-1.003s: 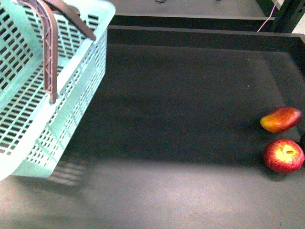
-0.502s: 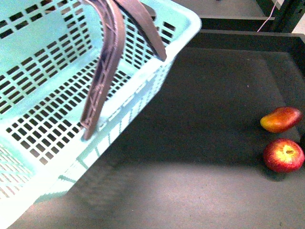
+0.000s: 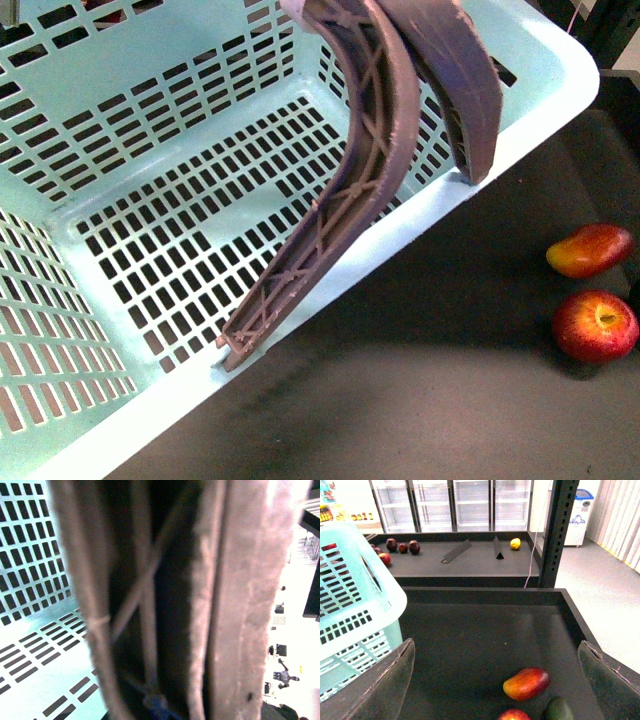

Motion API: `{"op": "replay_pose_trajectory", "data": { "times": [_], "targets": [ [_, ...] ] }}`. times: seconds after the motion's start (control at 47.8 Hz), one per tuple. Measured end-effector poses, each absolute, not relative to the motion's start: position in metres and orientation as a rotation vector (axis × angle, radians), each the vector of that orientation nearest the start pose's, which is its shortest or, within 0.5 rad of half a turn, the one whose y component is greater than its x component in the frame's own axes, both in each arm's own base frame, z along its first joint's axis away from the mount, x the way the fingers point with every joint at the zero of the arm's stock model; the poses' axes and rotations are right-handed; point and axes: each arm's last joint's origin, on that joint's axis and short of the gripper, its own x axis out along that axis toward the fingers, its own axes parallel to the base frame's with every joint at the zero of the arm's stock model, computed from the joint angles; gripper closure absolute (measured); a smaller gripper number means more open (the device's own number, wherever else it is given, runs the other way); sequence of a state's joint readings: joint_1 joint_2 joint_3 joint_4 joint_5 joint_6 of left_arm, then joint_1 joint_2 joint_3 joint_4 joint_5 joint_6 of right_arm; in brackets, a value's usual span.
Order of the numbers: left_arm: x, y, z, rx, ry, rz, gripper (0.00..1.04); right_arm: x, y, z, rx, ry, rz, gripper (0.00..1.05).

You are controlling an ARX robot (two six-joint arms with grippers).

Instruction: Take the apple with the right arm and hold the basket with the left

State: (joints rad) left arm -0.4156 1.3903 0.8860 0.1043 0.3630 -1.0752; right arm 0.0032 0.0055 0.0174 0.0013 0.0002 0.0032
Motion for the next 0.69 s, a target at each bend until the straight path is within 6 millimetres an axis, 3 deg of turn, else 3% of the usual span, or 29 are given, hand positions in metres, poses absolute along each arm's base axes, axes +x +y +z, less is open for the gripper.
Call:
{"op": "replay_pose_trajectory", "data": {
  "times": [0.209, 0.606, 0.69],
  "targets": [
    [0.264, -0.146, 0.264, -0.955, 0.786, -0.538, 0.89, 0.097, 0.000, 0.169, 0.004, -0.013, 0.003, 0.09],
    [0.263, -0.147, 0.266, -0.945, 0.774, -0.540, 0.89, 0.097, 0.000, 0.169, 0.004, -0.012, 0.003, 0.09],
    [0.263, -0.147, 0.266, -0.946, 0.775, -0.541, 0.89, 0.098, 0.000, 0.168, 0.089, 0.175, -0.043, 0.09]
  ]
}}
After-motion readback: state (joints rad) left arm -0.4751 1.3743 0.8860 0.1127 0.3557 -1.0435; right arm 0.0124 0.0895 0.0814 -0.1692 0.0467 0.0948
